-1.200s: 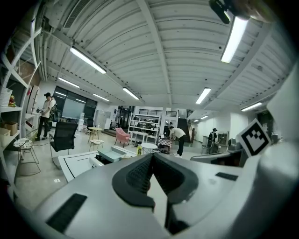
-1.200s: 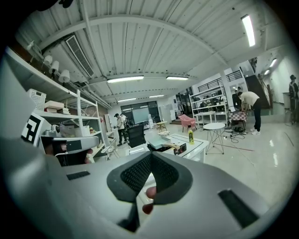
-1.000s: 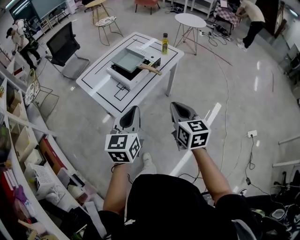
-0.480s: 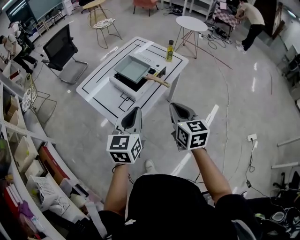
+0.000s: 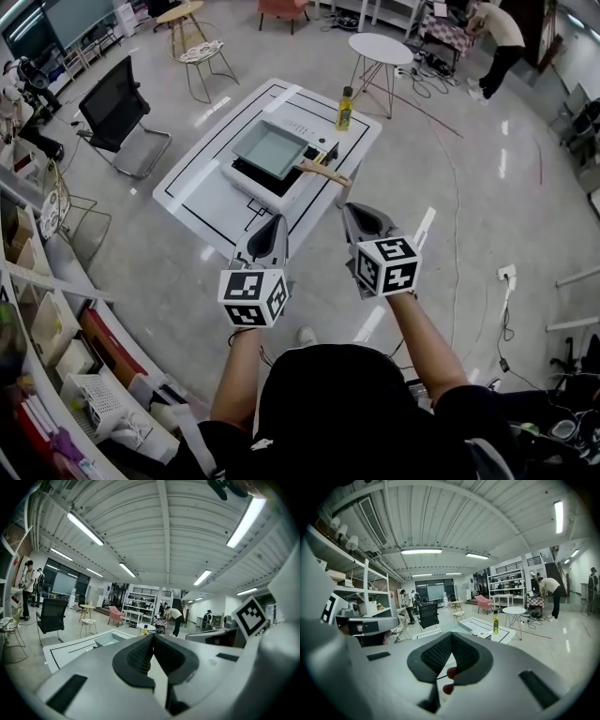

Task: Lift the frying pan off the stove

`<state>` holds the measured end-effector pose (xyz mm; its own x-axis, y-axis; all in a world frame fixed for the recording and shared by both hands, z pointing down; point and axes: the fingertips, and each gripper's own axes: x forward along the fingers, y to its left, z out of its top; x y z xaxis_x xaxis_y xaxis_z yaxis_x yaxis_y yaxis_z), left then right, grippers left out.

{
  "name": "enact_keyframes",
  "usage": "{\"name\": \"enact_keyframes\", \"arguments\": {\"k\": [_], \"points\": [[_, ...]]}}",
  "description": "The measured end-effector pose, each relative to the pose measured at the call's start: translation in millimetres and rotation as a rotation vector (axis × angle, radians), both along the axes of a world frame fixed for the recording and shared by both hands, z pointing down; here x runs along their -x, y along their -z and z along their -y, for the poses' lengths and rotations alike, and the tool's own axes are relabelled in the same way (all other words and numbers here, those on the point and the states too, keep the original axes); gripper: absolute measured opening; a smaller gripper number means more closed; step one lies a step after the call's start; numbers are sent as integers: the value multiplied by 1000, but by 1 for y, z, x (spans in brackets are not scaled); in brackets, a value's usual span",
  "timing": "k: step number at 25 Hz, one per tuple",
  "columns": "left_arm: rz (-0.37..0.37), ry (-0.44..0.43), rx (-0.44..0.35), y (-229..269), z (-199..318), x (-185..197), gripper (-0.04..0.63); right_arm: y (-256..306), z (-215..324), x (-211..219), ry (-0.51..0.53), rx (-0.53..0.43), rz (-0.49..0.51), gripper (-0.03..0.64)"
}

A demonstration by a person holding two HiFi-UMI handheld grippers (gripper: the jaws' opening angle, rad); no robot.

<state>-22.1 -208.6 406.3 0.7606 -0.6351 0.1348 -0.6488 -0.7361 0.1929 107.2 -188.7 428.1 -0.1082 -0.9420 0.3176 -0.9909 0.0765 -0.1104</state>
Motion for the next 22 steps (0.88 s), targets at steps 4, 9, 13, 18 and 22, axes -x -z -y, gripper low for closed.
{"name": "enact_keyframes", "arguments": {"k": [4, 9, 13, 18, 22], "points": [[-2, -9, 9, -5, 6, 2, 11, -2, 8, 2, -7, 6, -9, 2], [-8, -9, 19, -9, 13, 5, 11, -6, 15, 4, -4, 14, -16, 2], [0, -12, 21, -11, 16, -1, 11, -9, 23, -1, 4, 22, -19, 2], [-12, 14, 24, -11, 33, -7, 11, -13, 37, -11, 21, 20, -9, 2], [-17, 29, 19, -9, 47, -19, 11, -15, 54, -24, 50, 26, -28, 2]]}}
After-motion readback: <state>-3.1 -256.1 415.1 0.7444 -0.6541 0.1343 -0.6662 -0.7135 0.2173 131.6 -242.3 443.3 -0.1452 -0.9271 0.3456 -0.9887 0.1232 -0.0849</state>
